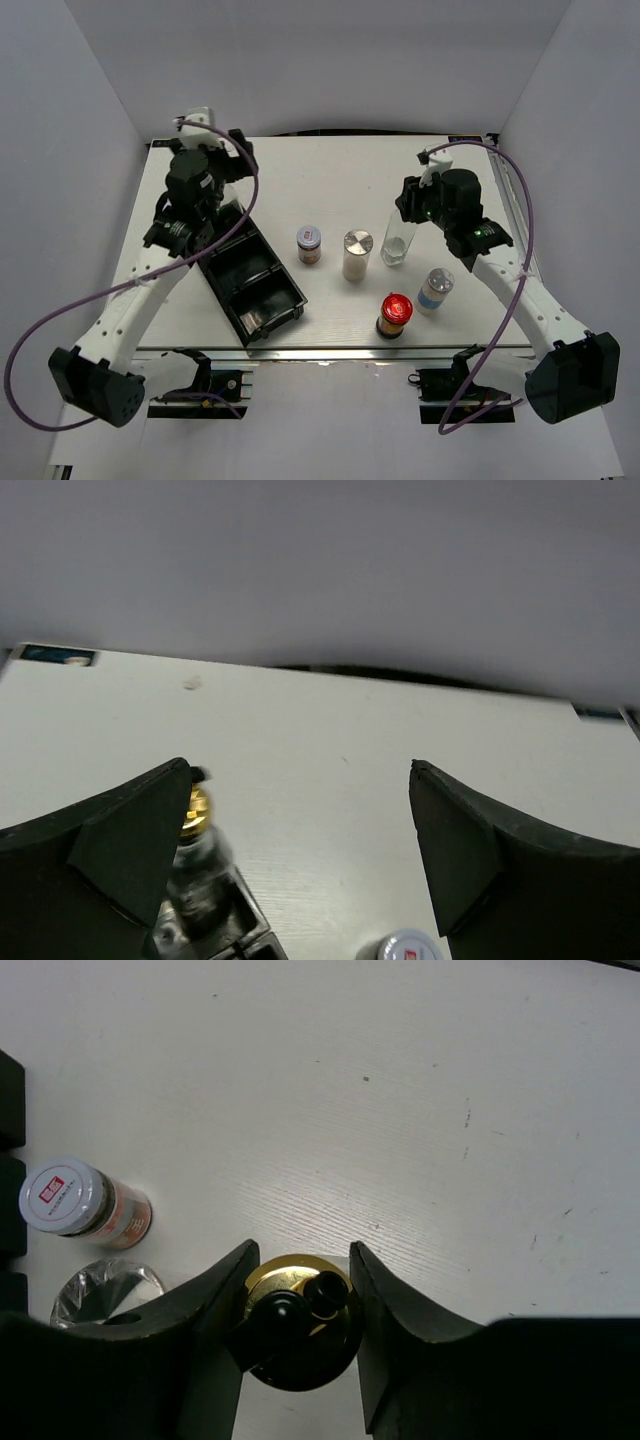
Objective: Organize the condiment bottles
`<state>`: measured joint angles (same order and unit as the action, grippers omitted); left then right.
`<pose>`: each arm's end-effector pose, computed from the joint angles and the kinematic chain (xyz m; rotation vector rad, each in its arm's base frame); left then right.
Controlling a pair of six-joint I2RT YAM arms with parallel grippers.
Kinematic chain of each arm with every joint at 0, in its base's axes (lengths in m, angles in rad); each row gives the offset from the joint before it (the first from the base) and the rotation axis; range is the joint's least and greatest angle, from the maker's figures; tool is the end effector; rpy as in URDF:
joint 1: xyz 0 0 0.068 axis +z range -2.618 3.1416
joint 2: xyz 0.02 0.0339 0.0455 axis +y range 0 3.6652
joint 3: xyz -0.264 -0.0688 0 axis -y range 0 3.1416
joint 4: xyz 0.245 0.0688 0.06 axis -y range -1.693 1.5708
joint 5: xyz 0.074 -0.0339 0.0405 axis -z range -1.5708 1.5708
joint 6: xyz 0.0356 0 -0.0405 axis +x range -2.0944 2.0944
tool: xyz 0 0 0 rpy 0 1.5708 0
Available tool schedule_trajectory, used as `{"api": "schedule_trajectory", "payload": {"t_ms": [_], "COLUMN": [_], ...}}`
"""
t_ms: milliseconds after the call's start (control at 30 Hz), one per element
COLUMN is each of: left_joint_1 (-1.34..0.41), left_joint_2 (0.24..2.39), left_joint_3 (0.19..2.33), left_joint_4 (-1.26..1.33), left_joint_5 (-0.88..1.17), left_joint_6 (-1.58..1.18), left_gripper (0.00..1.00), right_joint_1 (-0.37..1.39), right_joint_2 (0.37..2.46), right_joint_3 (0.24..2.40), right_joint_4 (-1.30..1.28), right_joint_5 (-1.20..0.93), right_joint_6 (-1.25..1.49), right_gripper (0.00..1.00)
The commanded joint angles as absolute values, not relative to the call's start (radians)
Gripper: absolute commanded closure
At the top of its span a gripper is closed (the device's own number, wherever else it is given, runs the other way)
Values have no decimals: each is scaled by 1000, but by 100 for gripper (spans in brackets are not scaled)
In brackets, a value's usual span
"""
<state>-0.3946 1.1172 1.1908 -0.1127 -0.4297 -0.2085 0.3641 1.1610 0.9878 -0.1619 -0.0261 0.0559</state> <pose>0.2370 -0.0826 0.4245 -0.1826 1.5973 -0.1215 0.2520 0.0970 0.3365 -0.3119 1.8922 0.3086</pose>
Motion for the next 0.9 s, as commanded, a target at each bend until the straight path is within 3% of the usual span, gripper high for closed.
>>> {"api": "schedule_trajectory", "payload": {"t_ms": [0,100,333,600,733,867], "left_joint_1": [-394,-394,-416,-566,-591,-603], "left_joint_2": [1181,1250,1462,1569,1595,1612], "left_joint_3": [1249,1269,1354,1373,1322,1324], "left_joint_4": [-106,-69,-8,101,314,356], "left_joint_5": [-90,71,479,494,615,580], "left_joint_6": [-150,-126,-98,-3,-48,-23], "left_gripper": [2,2,2,2,2,2], "right_joint_1": [376,376,377,380,382,390], "right_joint_2": [1160,1160,1207,1328,1402,1453], "right_joint_3": [1017,1034,1227,1474,1577,1669], "right_joint_4": [-81,-58,-81,-162,-207,-264], "right_joint_5": [80,87,40,-97,-158,-302], "right_joint_6": [57,54,5,29,77,101], "right_gripper": [74,100,100,100,100,100]}}
